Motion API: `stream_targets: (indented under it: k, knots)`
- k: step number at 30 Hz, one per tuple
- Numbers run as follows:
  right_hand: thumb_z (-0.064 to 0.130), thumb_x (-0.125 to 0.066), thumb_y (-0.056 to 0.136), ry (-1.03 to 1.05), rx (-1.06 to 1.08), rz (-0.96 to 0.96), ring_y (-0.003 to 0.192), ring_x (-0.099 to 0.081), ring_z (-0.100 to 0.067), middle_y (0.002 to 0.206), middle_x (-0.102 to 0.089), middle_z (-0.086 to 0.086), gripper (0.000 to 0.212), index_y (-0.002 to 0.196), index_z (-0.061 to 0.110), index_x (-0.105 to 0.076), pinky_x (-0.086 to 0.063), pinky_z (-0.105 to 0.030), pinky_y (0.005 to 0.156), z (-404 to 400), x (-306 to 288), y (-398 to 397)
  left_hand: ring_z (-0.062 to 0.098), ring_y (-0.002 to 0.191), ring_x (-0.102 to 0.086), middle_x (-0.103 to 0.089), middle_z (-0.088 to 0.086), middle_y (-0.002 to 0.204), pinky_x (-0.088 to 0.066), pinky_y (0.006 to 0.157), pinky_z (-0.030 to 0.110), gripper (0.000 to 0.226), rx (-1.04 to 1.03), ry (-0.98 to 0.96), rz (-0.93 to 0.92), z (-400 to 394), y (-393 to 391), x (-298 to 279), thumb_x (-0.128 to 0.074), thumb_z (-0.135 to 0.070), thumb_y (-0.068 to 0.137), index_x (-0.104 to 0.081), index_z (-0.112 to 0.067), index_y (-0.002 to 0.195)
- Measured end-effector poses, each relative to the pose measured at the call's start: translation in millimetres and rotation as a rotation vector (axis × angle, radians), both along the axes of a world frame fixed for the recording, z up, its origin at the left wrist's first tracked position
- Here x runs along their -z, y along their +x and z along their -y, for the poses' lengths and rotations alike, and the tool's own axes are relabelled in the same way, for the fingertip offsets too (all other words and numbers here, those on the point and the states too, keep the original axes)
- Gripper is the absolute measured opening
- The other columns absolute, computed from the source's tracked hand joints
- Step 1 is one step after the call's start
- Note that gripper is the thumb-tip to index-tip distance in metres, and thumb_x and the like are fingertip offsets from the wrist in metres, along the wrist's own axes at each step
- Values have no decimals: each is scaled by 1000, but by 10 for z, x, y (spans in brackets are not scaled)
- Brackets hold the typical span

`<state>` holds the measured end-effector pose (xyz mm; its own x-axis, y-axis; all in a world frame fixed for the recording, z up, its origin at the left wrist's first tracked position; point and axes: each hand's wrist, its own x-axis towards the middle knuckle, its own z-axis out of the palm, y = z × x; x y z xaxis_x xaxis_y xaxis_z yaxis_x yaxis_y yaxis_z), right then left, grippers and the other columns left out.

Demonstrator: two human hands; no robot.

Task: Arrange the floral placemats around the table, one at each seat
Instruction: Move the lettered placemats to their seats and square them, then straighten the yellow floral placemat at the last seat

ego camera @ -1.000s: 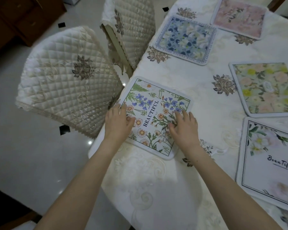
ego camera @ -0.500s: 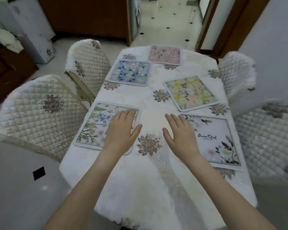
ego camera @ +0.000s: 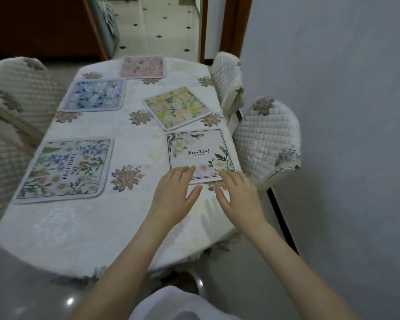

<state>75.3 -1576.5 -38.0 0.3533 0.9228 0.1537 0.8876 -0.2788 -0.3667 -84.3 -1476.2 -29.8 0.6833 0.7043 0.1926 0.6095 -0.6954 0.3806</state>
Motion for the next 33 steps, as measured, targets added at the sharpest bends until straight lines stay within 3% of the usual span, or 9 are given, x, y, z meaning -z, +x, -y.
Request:
stream_targets:
  k: [6, 16, 26, 33]
  knots:
    - [32, -48, 94, 51, 25, -7, 128, -44, -34, 133, -57, -7, 43, 131, 11, -51, -38, -48, 105, -27, -71, 486, 22, 126, -43, -52, 4, 135, -34, 105, 35, 50, 16, 27, 14, -97, 485, -61, -43, -41, 94, -45, -12, 135]
    - [39, -39, 97, -120, -12, 50, 137, -33, -29, 143, -46, -5, 50, 140, 15, -40, -29, -48, 111, -610, 26, 1567, 21, 124, -43, -51, 4, 134, -34, 103, 34, 50, -20, -80, 39, -562, 1578, 228, -42, -42, 95, -44, -13, 135]
    - [38, -40, 95, -117, -71, 43, 134, -38, -31, 140, -50, -8, 49, 137, 15, -44, -32, -47, 110, -1079, 30, 2656, 27, 119, -49, -56, 10, 128, -42, 98, 40, 50, -59, -63, -4, -991, 2493, 183, -45, -38, 93, -47, -8, 133]
    - [33, -44, 93, 21, -284, 30, 122, -51, -32, 129, -58, -13, 44, 128, 8, -54, -42, -49, 101, -1437, 159, 3532, 27, 119, -48, -55, 10, 130, -40, 99, 38, 51, -253, -53, -87, -952, 3218, 315, -44, -40, 94, -45, -9, 134]
